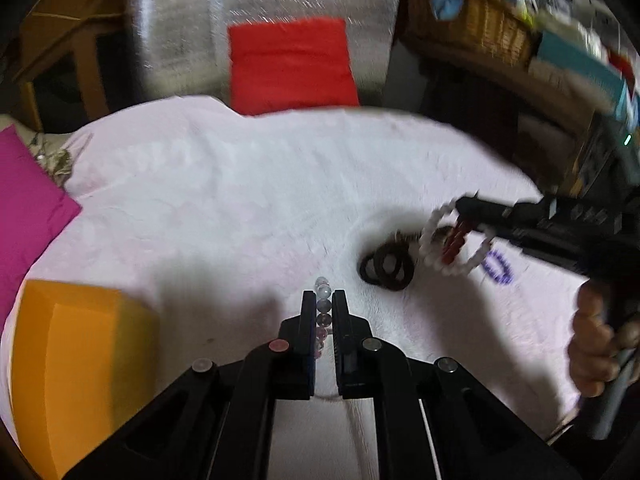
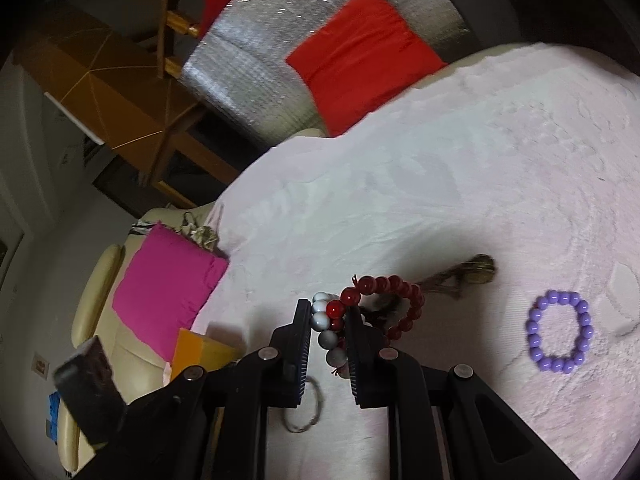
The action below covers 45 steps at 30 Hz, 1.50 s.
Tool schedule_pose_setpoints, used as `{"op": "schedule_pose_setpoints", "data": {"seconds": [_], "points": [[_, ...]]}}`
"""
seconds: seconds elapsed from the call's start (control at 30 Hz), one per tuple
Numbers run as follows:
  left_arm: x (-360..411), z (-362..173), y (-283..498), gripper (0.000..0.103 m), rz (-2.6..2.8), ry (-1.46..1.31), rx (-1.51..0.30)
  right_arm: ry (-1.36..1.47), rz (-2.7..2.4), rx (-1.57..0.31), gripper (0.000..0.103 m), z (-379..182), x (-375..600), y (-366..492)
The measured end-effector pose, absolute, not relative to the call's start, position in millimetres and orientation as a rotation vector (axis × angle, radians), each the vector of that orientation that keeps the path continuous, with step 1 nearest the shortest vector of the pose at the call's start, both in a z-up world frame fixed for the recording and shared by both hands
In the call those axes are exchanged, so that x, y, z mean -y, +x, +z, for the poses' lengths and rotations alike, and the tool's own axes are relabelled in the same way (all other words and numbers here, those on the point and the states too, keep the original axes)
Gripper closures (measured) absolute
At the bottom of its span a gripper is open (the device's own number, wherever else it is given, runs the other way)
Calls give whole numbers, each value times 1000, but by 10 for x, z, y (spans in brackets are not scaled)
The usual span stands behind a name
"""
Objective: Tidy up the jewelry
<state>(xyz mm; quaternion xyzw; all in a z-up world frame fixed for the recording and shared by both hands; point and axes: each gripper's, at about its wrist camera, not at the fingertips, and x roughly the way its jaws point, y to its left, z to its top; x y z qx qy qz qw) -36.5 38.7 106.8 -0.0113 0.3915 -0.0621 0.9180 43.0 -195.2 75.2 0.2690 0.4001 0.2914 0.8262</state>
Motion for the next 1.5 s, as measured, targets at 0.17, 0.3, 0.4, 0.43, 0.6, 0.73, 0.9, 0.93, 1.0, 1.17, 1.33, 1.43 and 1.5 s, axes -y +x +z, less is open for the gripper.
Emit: {"op": "schedule_pose_setpoints", "data": {"seconds": [0.17,0.3,0.4,0.43,0.6,0.73,0.9,0.93,1.0,1.17,1.33,1.43,1.5], "points": [[-627,1364,-786,96,-89,-91,-723,560,692,-828,85,885,1679,263],[-814,1522,-1147,96,-35,-113,-672,556,773,-819,85,983,1369,111],[-1050,1584,-1371,96,13,-141,-656,536,824,-808,85,1053,1105,-9],[-1152,1590,-1440,96,32,-151,-657,529,841,-809,85,1069,1000,-49],[-1624,1536,-1699,96,125,-195,-677,504,929,-822,85,1116,512,-254],[-1928,1431,-1844,96,191,-225,-696,462,1003,-831,85,1186,73,-414],[-2136,1370,-1920,96,225,-246,-701,438,1011,-786,85,1262,-31,-449],[-2154,1358,-1921,96,229,-247,-700,446,992,-780,85,1254,33,-416],[-2170,1338,-1925,96,227,-254,-699,471,947,-787,85,1209,184,-321],[-2060,1284,-1827,96,201,-247,-703,529,837,-860,84,998,567,-26],[-1891,1293,-1729,96,175,-229,-705,619,769,-963,82,750,897,243],[-1815,1306,-1682,96,168,-217,-706,673,720,-986,79,662,1101,381],[-1766,1313,-1656,96,159,-212,-707,712,723,-990,59,663,1201,418]]}}
